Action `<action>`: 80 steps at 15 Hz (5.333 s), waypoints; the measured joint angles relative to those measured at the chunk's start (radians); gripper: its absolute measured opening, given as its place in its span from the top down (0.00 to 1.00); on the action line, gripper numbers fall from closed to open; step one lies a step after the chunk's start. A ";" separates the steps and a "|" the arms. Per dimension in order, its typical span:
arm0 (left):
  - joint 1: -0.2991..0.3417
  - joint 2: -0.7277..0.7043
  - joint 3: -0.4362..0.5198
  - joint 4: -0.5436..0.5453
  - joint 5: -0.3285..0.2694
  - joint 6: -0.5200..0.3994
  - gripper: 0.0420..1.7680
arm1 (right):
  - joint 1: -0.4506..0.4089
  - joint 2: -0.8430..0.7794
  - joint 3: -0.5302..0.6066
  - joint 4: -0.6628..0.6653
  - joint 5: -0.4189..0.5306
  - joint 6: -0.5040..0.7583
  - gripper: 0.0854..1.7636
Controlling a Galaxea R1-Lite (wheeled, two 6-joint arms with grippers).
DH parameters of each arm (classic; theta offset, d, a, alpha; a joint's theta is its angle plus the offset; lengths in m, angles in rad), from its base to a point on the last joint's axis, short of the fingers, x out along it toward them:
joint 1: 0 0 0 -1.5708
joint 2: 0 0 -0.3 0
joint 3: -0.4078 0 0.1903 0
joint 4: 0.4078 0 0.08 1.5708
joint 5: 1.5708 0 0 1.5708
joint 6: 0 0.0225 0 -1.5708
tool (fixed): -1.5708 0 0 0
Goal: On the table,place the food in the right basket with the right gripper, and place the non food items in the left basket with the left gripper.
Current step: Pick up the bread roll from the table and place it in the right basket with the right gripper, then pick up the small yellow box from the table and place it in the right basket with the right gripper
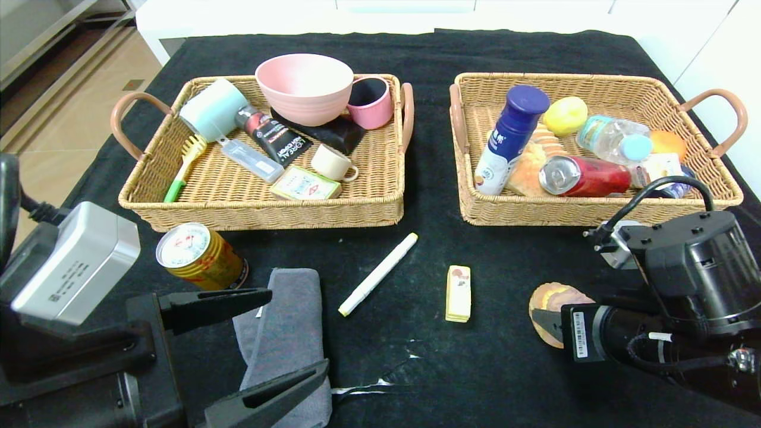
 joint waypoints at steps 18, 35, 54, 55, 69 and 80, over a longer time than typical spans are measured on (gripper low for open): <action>0.000 -0.002 0.003 0.003 0.000 0.006 0.03 | -0.009 -0.017 0.003 0.004 -0.034 -0.006 0.52; -0.006 0.002 0.014 0.003 0.000 0.007 0.03 | -0.239 -0.158 -0.203 -0.277 -0.030 -0.295 0.53; -0.005 -0.009 0.012 0.000 -0.002 0.009 0.03 | -0.252 0.153 -0.457 -0.455 0.000 -0.363 0.53; -0.005 -0.010 0.012 0.000 -0.001 0.011 0.03 | -0.252 0.155 -0.460 -0.454 0.000 -0.365 0.53; -0.005 -0.011 0.012 0.001 0.000 0.014 0.03 | -0.251 0.152 -0.452 -0.453 0.000 -0.376 0.12; -0.005 -0.017 0.011 0.001 -0.002 0.014 0.03 | -0.136 -0.060 -0.281 -0.170 0.000 -0.374 0.05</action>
